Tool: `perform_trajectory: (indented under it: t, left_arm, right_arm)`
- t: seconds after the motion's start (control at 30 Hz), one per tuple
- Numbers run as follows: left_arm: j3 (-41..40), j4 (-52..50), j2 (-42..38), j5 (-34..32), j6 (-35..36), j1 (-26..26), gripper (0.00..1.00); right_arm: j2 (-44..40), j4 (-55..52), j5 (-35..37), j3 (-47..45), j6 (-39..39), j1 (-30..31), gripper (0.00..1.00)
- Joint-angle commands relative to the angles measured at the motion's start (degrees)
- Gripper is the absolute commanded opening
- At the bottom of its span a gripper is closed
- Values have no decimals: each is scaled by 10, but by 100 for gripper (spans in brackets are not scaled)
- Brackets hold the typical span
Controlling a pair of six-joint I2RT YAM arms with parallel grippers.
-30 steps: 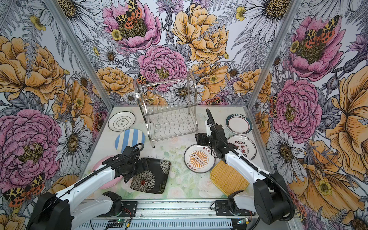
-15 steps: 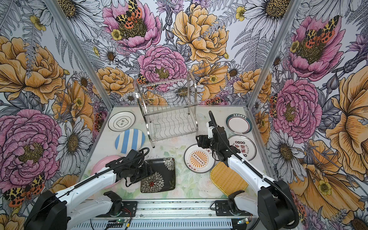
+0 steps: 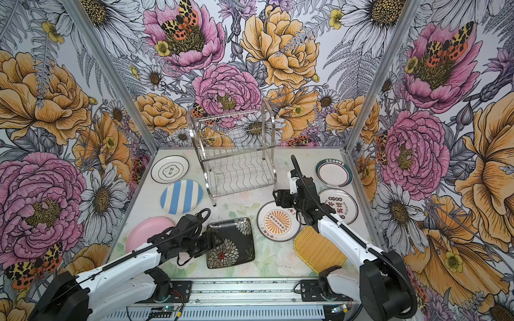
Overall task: Load plates into a dish rack
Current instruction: Move the plate to the bottom-center of the table, then pick up the plate from the bottom-center of the table.
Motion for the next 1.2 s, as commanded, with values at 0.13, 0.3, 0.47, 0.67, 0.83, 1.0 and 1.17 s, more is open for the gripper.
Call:
perform_trajectory:
  t: [0.13,0.3,0.47,0.67,0.83,1.0,1.17]
  left_arm:
    - [-40,26,-29,31,8,37,65]
    - [-60,24,-39,33,19,38,55]
    - [-71,24,-53,31,24,37,47]
    - [-82,21,-60,28,25,37,32]
    - [-83,15,-62,25,24,36,18]
    - [-82,10,-69,24,20,36,5]
    - [-81,-6,-101,20,4,40,0]
  right_arm:
    - [6,-1,-20,18,-7,4,78]
    - [12,-1,-32,25,-16,3,78]
    - [16,-1,-42,26,-19,-1,78]
    - [18,-1,-49,22,-21,-5,78]
    - [20,-1,-53,20,-21,-7,78]
    - [22,0,-56,19,-21,-8,78]
    - [26,0,-61,17,-22,-9,79]
